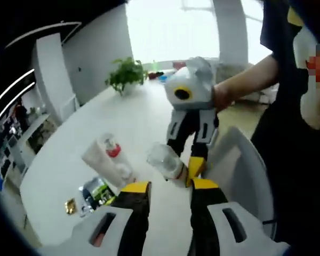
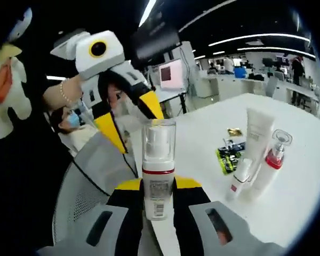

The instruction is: Arrange the skincare products in the storage area until every visible bottle or jar stands upright without overlapping.

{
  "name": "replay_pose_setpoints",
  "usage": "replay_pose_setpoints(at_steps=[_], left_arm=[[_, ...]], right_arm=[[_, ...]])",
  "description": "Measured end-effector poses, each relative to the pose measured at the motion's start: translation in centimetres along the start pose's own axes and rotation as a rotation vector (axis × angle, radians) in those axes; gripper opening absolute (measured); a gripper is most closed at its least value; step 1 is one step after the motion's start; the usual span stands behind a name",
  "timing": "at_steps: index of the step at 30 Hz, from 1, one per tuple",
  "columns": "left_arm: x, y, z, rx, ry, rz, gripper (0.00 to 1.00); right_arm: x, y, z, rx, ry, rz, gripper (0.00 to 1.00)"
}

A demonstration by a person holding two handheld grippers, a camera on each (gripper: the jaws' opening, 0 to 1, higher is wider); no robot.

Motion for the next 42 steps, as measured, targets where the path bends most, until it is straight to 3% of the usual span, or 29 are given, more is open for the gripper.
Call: replay_pose_setpoints(at_steps=[4, 10, 15, 17, 23, 33, 42], left_arm=[[-0.4, 0.5, -0.1, -0.047, 0.070, -0.056, 0.34], [1.4, 1.3, 0.9, -0.083, 0.178, -0.167, 0.32], [1.7, 2.1, 1.0, -0.098, 0.203, -0.211, 0.28], [2.1, 2.2, 0.9, -0.130, 0.206, -0.236, 0.26], [1.9, 2.8, 0.3, -0.191, 0.240, -0.265, 0.26], [1.8, 3.6, 0.6, -0.221, 0.215, -0.291, 0.24], [1.0, 5.4, 1.0, -0.287, 0.261, -0.291, 0.24]], right_arm=[[-0.8, 0.6, -0.5, -0.059, -0.073, 0.025, 0.20], [-1.1, 1.2, -1.4, -0.109, -0.120, 0.037, 0.20], [-1.0, 1.2, -1.4, -0.105, -0.126, 0.044, 0.20], [-0.8, 1.2, -1.3, -0.101, -0.130, 0.039, 0.20], [-0.4, 1.1, -1.7, -0.112, -0.141, 0.032, 0.20], [0.1, 1.2, -2.2, -0.111, -0.142, 0.019, 0.20], [1.7, 1.1, -2.7, -0.073, -0.087, -0.063, 0.21]])
Point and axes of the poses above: the point that each gripper's makers call its tool centre point, and the gripper's own axes: y roughly forward along the fingers, x roughly to its right, z roughly out of its top, the point moved 3 cm from there along -y, roughly backward along the fingers, and after that the axes turned 7 degrees about y, right-handed, at the moved point
